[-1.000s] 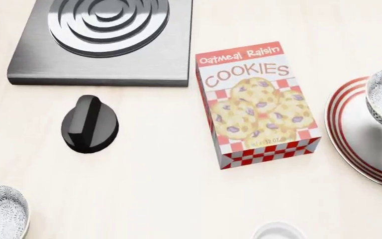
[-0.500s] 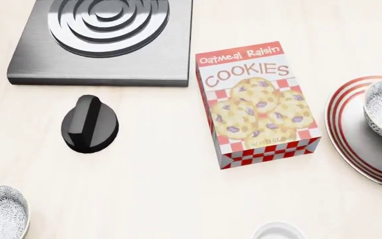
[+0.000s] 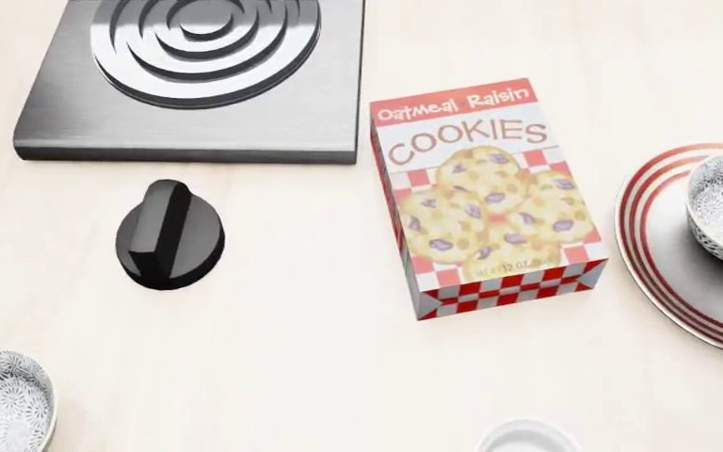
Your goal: Pick the akita bowl from table center and place it on the plate.
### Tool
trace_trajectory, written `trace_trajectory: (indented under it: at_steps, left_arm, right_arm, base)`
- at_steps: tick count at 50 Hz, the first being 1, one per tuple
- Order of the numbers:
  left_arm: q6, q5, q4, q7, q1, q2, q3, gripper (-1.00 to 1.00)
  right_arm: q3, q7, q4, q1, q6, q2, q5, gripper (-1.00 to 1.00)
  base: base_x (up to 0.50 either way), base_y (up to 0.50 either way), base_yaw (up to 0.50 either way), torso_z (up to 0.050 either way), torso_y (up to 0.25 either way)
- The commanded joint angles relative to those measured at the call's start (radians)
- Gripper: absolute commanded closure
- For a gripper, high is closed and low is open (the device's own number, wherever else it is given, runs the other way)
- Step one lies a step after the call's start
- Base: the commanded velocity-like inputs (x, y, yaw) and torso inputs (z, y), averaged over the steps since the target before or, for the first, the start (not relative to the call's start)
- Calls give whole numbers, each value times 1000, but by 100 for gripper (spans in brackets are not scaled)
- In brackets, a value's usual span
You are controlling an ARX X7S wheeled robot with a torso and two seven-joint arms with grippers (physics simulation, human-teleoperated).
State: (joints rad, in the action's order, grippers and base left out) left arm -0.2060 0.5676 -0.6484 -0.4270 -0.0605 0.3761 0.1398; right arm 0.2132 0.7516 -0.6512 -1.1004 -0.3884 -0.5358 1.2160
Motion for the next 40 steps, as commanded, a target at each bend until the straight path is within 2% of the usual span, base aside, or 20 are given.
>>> trace_trajectory:
  at_steps: [1, 9, 15, 29, 40]
  left_arm:
    - [-1, 2, -8, -4, -3, 4, -5, -100]
    - [-4, 4, -14, -7, 1, 6, -11, -100]
    - [-8, 4, -17, -11, 7, 8, -16, -100]
    - [-14, 10, -28, -14, 14, 17, -21, -100]
    - [-9, 7, -28, -13, 12, 19, -27, -100]
  right_arm:
    - [38, 10, 353, 80, 221, 14, -86, -100]
    - [-20, 15, 574, 117, 167, -27, -98, -100]
    - [-62, 51, 757, 158, 66, -83, -47, -100]
    - [-8, 153, 1105, 304, -42, -163, 188, -100]
    - [23, 241, 1254, 296, -73, -218, 320, -100]
  base:
    - [0, 0, 0, 0, 0]
    - [0, 0, 0, 0, 0]
    - [0, 0, 0, 0, 0]
    - [0, 0, 0, 0, 0]
    - [0, 0, 0, 0, 0]
